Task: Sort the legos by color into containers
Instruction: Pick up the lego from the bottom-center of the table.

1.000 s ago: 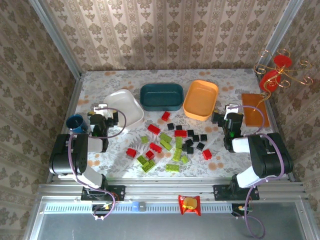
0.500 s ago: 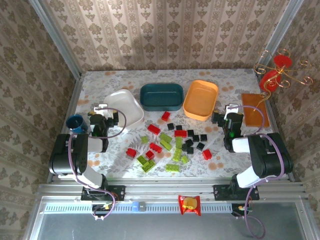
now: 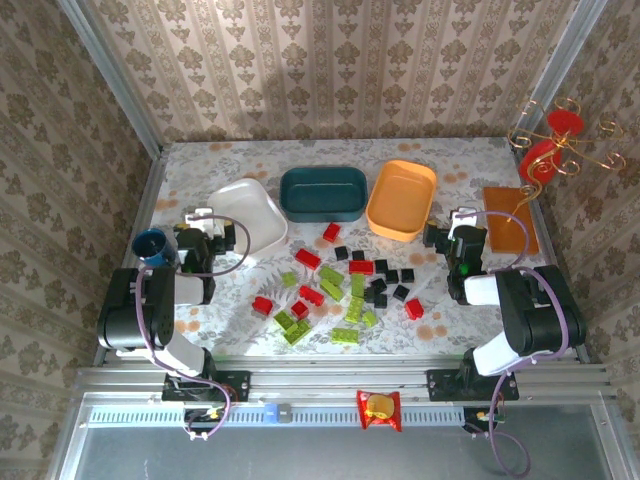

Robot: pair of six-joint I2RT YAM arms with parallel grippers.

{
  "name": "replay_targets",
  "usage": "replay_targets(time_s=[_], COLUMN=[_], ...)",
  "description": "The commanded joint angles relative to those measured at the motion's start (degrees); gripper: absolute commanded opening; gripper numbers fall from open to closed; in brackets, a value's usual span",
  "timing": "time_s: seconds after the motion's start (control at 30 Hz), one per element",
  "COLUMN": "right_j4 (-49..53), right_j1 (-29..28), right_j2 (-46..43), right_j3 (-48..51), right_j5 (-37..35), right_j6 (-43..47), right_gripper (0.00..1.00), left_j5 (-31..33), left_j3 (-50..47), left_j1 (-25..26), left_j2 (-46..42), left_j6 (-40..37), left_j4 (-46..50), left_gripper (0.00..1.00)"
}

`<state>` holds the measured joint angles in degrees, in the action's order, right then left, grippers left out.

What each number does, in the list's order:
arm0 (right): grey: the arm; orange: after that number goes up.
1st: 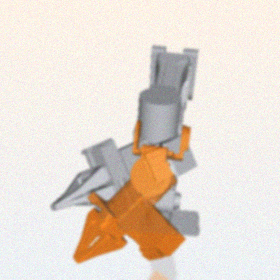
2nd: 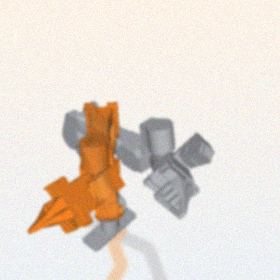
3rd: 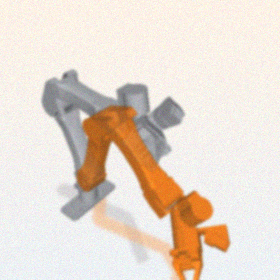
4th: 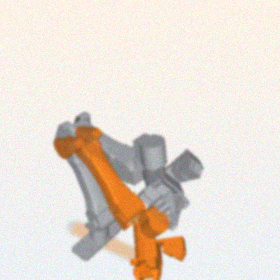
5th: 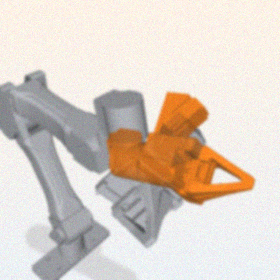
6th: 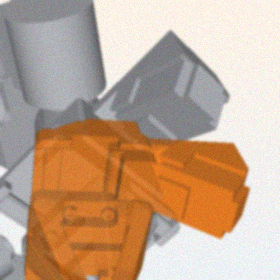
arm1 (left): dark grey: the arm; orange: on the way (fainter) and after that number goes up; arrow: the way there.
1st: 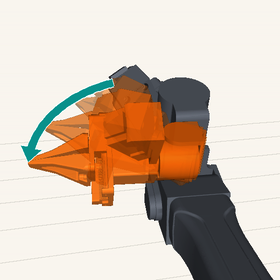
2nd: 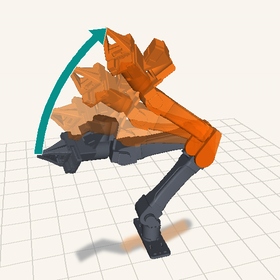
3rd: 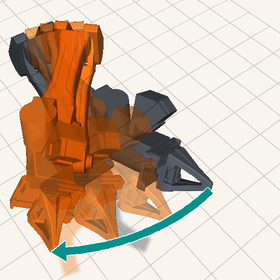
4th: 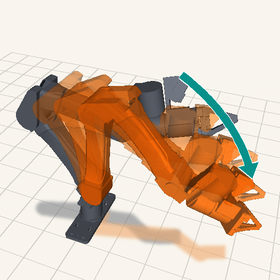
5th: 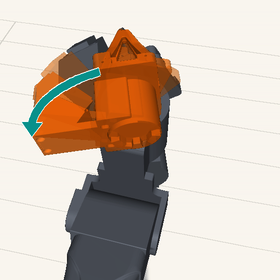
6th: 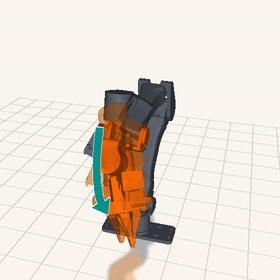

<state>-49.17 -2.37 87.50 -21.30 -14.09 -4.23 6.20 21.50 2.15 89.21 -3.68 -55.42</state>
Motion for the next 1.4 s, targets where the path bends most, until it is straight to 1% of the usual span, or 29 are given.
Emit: replay_targets(time_s=[0.0,0.07,0.1,0.17,0.23,0.3,0.4,0.47,0.5,0.57,0.6,0.63,0.67,0.7,0.73,0.77,0.8,0.83,0.9,0.93,1.03,1.13,1.23,1.3,1.37], right_j4=[-1.1,-0.5,2.0,0.3,-0.5,1.3,18.0,23.8,26.6,31.5,35.0,39.2,44.4,54.2,61.4,59.0,55.0,53.2,55.9,59.0,67.0,73.6,82.5,86.4,88.4], right_j1=[0.3,0.3,0.3,-0.4,-1.7,-2.4,-2.2,-2.5,-3.1,-4.3,-4.4,-4.0,-3.5,-3.1,-2.3,-1.1,-0.6,-0.7,-0.9,-1.5,-6.1,-12.3,-18.5,-21.7,-24.9], right_j2=[-0.1,-0.9,-2.1,-2.2,-2.6,-3.5,-8.9,-11.5,-12.8,-15.3,-16.4,-17.6,-19.0,-20.7,-22.0,-23.0,-23.9,-24.3,-24.1,-24.0,-25.7,-28.0,-29.6,-31.3,-33.9], right_j3=[-1.2,-1.4,-1.9,-1.3,-0.6,-1.6,-8.2,-10.8,-11.9,-13.6,-14.6,-15.4,-16.6,-18.5,-19.3,-18.1,-16.5,-15.7,-16.8,-17.9,-19.0,-17.9,-16.4,-14.5,-11.9], right_j5=[0.6,-0.3,-0.8,-0.3,-1.6,-4.1,-7.3,-9.9,-12.9,-22.1,-26.0,-27.5,-27.2,-27.4,-26.1,-19.4,-12.6,-8.4,-1.9,-0.3,-0.3,0.2,-1.0,-1.2,-1.1], right_j6=[0.1,-0.1,-0.6,0.5,1.7,1.9,-0.3,-1.3,-2.4,-6.4,-11.3,-17.5,-24.7,-36.3,-44.4,-42.1,-39.1,-37.6,-36.8,-36.2,-34.2,-33.7,-35.4,-36.8,-38.8], right_gripper=[1.0,1.0,1.0,1.0,1.0,1.0,1.0,1.0,1.0,1.0,1.0,1.0,1.0,1.0,1.0,1.0,1.0,1.0,1.0,1.0,1.0,1.0,1.0,0.99,0.96], left_j5=[-0.4,3.9,6.7,10.4,14.7,17.7,17.3,20.1,23.0,28.0,27.7,24.7,21.8,19.4,17.4,16.2,13.6,9.7,0.2,-4.4,-13.4,-21.3,-24.6,-24.8,-25.2], left_j3=[0.2,-1.0,-1.3,-0.8,1.4,2.1,2.0,3.1,4.2,6.1,6.7,6.7,6.3,5.4,3.9,2.7,1.6,0.9,0.4,0.7,1.9,2.0,0.9,0.7,1.2], left_j1=[-0.5,1.1,2.4,4.0,4.7,4.6,4.8,4.8,4.8,4.7,4.2,3.3,2.4,1.6,0.5,-0.7,-2.8,-5.0,-10.0,-12.2,-16.9,-18.5,-18.4,-18.3,-18.2], left_j2=[-0.1,-3.2,-5.9,-11.2,-16.3,-19.8,-24.0,-25.7,-26.3,-27.2,-28.1,-29.4,-30.6,-32.2,-33.7,-35.0,-36.5,-37.3,-37.5,-37.1,-34.5,-29.5,-26.1,-25.9,-26.6], left_j6=[0.3,0.0,-0.8,-1.6,1.3,5.7,7.9,11.3,14.6,22.9,26.9,30.0,32.1,35.7,40.1,44.9,50.9,53.5,56.7,58.4,65.0,68.0,70.8,72.0,71.6], left_j4=[1.0,1.3,2.8,7.5,16.1,19.3,20.2,21.3,23.7,28.6,31.2,32.4,32.9,33.6,33.1,33.9,34.8,34.6,32.5,32.2,31.9,23.8,14.6,13.4,14.3], left_gripper=[1.0,1.0,1.0,1.0,1.0,1.0,1.0,1.0,1.0,1.0,1.0,1.0,1.0,1.0,1.0,1.0,1.0,1.0,1.0,1.0,1.0,1.0,1.0,1.0,1.0])
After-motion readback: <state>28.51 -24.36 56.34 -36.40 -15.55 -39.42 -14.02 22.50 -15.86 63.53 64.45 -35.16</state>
